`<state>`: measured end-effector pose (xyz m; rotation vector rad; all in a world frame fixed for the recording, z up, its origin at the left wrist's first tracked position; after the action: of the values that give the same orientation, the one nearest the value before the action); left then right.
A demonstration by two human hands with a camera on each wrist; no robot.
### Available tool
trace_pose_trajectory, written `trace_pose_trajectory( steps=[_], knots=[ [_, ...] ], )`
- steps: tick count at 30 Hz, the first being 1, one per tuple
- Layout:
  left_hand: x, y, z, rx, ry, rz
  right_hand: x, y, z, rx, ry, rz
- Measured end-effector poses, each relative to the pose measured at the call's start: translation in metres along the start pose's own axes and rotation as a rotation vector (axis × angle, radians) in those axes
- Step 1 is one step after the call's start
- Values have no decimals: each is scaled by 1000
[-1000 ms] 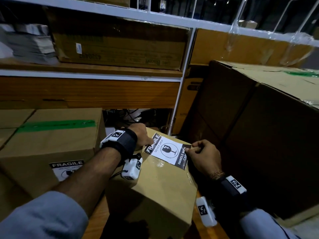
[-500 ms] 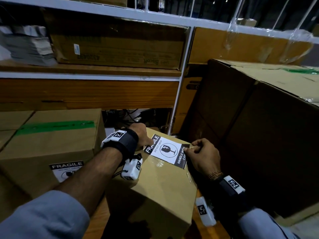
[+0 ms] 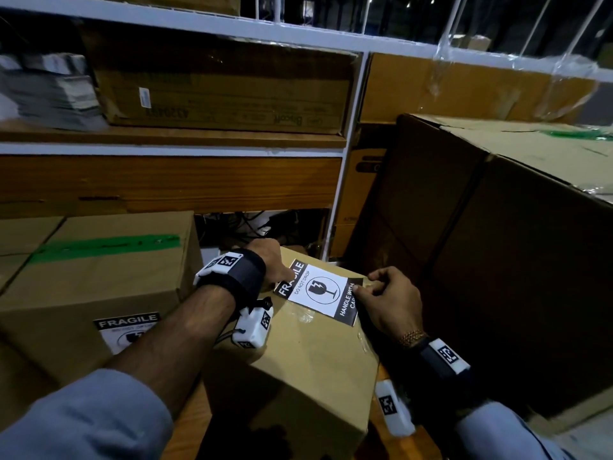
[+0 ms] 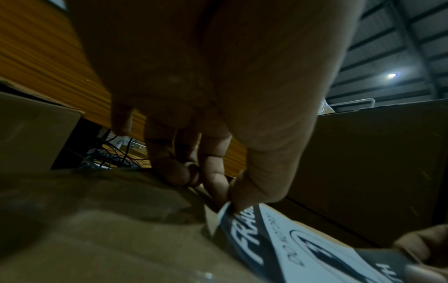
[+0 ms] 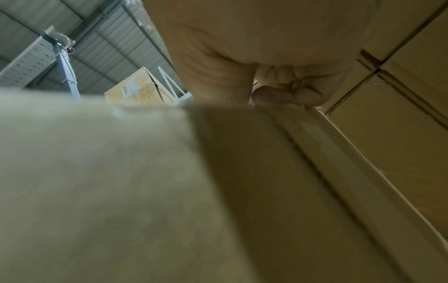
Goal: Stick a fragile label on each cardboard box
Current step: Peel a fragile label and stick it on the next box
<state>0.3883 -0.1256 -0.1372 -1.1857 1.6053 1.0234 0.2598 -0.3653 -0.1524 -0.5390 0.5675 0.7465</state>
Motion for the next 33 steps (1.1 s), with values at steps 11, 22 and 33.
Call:
trace_pose_trajectory(
  steps=[11, 22, 33],
  knots=[
    [1, 0, 2, -31, 12, 0, 0, 0, 2, -22, 13, -16],
    [-6, 9, -10, 1, -189, -30, -3, -1, 2, -52, 28, -26],
    [4, 41, -59, 462, -334, 40, 3, 14, 19, -326, 159, 134]
  ],
)
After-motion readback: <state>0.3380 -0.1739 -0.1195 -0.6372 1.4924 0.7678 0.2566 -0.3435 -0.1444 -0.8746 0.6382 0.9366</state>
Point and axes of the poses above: each hand's wrist, its own y-axis away from the middle knuckle, its own x-axis out of the palm, z = x × y, the point moved 8 cm from there along -y, towards the middle knuckle, and after that the axes turned 8 degrees about -z, right-handed, at the moved point
